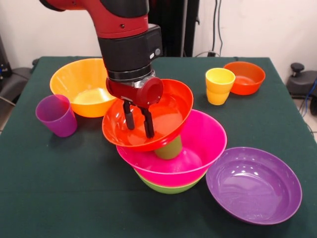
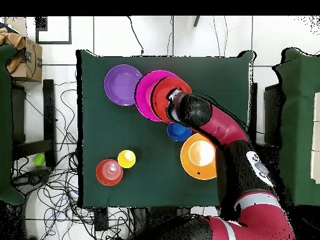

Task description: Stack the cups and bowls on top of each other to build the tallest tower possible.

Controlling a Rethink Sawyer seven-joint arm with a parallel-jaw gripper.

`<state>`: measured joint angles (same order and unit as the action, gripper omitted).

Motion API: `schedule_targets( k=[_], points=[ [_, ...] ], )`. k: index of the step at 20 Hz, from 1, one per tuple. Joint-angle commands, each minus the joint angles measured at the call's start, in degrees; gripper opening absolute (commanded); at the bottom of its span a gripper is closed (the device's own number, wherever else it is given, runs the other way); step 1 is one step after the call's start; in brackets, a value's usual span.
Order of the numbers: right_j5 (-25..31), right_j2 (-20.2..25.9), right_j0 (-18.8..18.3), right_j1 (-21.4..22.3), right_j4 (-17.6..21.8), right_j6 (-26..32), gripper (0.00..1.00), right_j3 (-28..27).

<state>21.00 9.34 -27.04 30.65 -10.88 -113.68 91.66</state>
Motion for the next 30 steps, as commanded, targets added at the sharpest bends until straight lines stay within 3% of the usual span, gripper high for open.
schedule_targets(
  k=[1, 3, 9, 14, 19, 23, 30],
  points=[
    [0.68, 0.34, 1.35, -2.75, -1.48, -8.12, 1.0, -2.7],
    [0.77, 0.28, 1.54, -1.73, -1.78, -8.78, 1.0, -1.35],
    [6.91, -0.18, 2.44, 8.7, -3.72, -10.85, 1.0, 8.28],
    [8.1, 0.33, 2.08, 12.46, -5.07, -10.03, 1.0, 12.37],
    [7.81, 0.21, 1.9, 12.08, -5.15, -8.89, 1.0, 12.16],
    [7.62, -0.86, 2.78, 8.99, -4.39, -8.37, 1.0, 8.3],
    [4.52, -0.75, 3.95, 6.29, -5.05, -9.1, 1.0, 7.05]
  ],
)
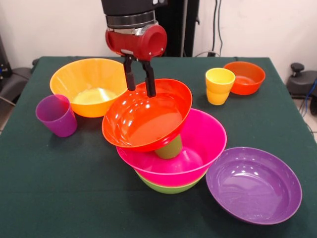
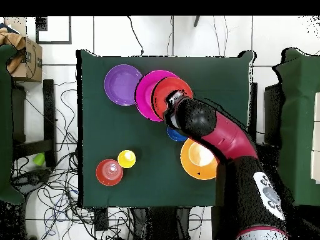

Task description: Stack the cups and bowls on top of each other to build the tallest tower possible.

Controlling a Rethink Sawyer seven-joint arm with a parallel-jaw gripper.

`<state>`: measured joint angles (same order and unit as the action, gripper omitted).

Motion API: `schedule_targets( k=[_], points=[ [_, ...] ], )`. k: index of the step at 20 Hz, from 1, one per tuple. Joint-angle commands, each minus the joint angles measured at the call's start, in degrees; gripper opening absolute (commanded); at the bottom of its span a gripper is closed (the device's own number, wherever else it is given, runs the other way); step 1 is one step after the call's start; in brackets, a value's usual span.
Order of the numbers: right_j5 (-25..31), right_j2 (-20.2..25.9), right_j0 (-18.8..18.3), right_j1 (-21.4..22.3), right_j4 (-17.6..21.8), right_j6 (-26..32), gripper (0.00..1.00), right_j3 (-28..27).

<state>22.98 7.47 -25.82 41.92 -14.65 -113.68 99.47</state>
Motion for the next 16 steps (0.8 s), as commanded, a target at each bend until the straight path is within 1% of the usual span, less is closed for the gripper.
schedule_targets(
  k=[1, 7, 16],
  points=[
    [2.22, 1.09, 2.98, -5.19, -1.46, -9.31, 1.0, -0.83],
    [1.3, 0.56, 4.88, -6.97, -3.02, -10.66, 1.0, -2.31],
    [1.16, 0.18, 4.33, -9.3, -3.12, -9.1, 1.0, -4.82]
  ],
)
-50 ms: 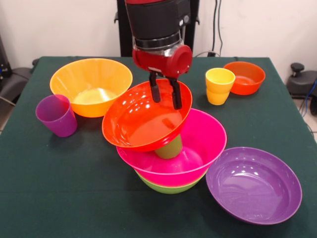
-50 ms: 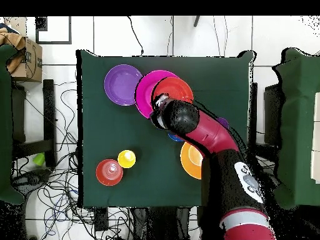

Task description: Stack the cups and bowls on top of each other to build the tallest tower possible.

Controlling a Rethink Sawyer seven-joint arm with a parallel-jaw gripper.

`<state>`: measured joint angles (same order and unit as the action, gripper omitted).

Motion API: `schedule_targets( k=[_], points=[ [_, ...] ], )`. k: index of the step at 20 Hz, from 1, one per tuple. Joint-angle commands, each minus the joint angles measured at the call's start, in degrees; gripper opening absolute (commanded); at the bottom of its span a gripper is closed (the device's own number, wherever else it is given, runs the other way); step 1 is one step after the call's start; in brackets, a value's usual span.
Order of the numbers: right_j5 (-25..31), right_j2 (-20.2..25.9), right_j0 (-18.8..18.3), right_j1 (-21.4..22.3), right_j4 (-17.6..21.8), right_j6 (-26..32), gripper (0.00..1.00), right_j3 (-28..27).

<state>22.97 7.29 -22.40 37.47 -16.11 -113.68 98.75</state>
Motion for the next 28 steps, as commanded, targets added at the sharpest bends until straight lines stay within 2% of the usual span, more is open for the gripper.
schedule_targets(
  k=[1, 9, 15, 28],
  points=[
    [1.22, 0.34, 0.91, -4.95, -1.68, -9.08, 1.0, -4.27],
    [1.0, -0.45, 2.8, -4.91, -2.34, -10.89, 1.0, -4.52],
    [1.44, -0.96, 5.27, -3.64, -4.49, -13.46, 1.0, -3.7],
    [1.07, -1.3, 5.51, -3.08, -5.12, -12.83, 1.0, -2.85]
  ],
)
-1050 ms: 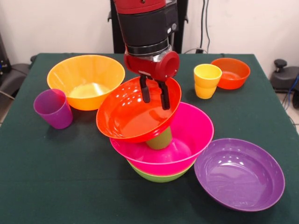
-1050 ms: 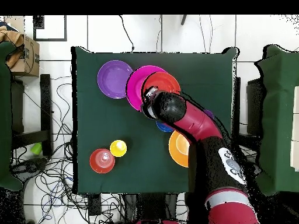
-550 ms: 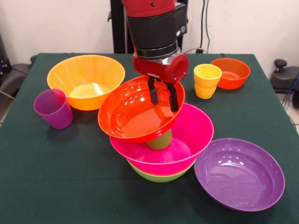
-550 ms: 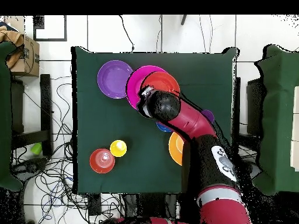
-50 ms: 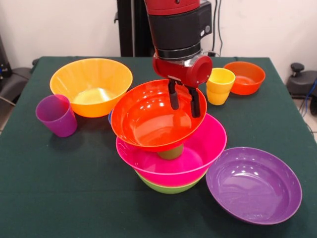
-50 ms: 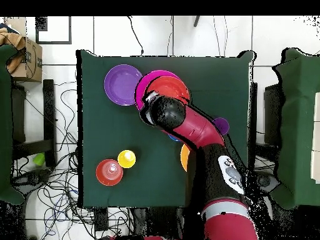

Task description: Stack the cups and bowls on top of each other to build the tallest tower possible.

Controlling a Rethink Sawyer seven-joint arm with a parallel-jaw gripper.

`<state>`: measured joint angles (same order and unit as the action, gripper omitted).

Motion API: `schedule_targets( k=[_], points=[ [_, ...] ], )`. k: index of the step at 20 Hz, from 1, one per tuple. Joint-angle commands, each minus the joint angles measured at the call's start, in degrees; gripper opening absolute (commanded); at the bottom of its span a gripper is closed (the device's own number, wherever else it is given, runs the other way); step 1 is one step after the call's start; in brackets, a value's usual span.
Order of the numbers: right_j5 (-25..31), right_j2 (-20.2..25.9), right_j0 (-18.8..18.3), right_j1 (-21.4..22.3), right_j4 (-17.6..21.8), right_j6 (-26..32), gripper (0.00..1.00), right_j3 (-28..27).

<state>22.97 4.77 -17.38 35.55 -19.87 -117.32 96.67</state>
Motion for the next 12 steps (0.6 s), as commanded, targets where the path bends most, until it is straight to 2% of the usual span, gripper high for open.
schedule_targets(
  k=[1, 7, 12],
  points=[
    [1.03, 1.25, 0.31, -1.07, -1.29, -9.0, 1.0, -0.59],
    [0.54, 1.84, -1.11, -0.76, -0.94, -7.87, 1.0, 0.53],
    [-0.85, 1.39, 0.66, -2.12, -1.3, -9.35, 1.0, -0.38]
  ],
)
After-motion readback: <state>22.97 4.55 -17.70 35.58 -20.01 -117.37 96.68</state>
